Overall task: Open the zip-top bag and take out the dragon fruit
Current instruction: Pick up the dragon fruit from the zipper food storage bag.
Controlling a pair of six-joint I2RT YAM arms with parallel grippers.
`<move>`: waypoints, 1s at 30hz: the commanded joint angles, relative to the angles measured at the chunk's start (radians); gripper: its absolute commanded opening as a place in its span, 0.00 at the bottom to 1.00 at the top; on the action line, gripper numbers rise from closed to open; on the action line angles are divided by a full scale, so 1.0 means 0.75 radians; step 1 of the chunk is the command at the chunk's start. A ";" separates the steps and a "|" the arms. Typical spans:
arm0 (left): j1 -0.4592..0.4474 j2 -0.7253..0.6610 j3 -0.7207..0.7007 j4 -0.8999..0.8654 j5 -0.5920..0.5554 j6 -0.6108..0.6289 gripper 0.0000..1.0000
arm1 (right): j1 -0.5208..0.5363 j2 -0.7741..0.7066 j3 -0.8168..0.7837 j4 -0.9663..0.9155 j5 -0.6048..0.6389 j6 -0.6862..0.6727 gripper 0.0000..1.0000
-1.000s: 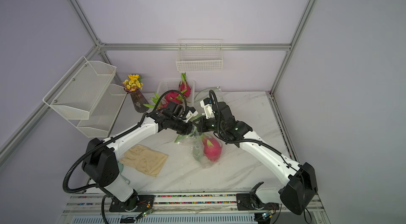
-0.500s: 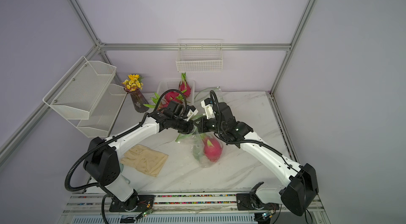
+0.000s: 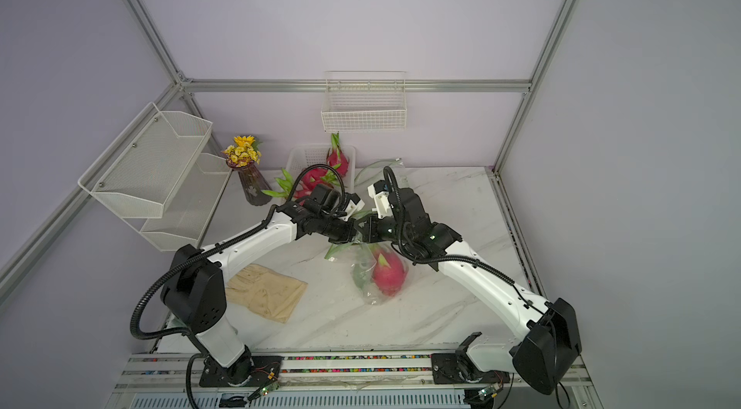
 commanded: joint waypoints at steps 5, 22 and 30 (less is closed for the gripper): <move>-0.022 -0.023 0.032 0.132 0.014 -0.036 0.05 | 0.010 -0.055 -0.017 0.063 -0.014 0.015 0.00; -0.022 -0.206 0.095 0.053 -0.016 0.010 0.00 | 0.010 -0.178 -0.085 0.076 0.132 0.007 0.00; -0.021 -0.272 0.169 -0.075 -0.093 0.073 0.00 | 0.010 -0.222 -0.115 0.068 0.178 0.003 0.00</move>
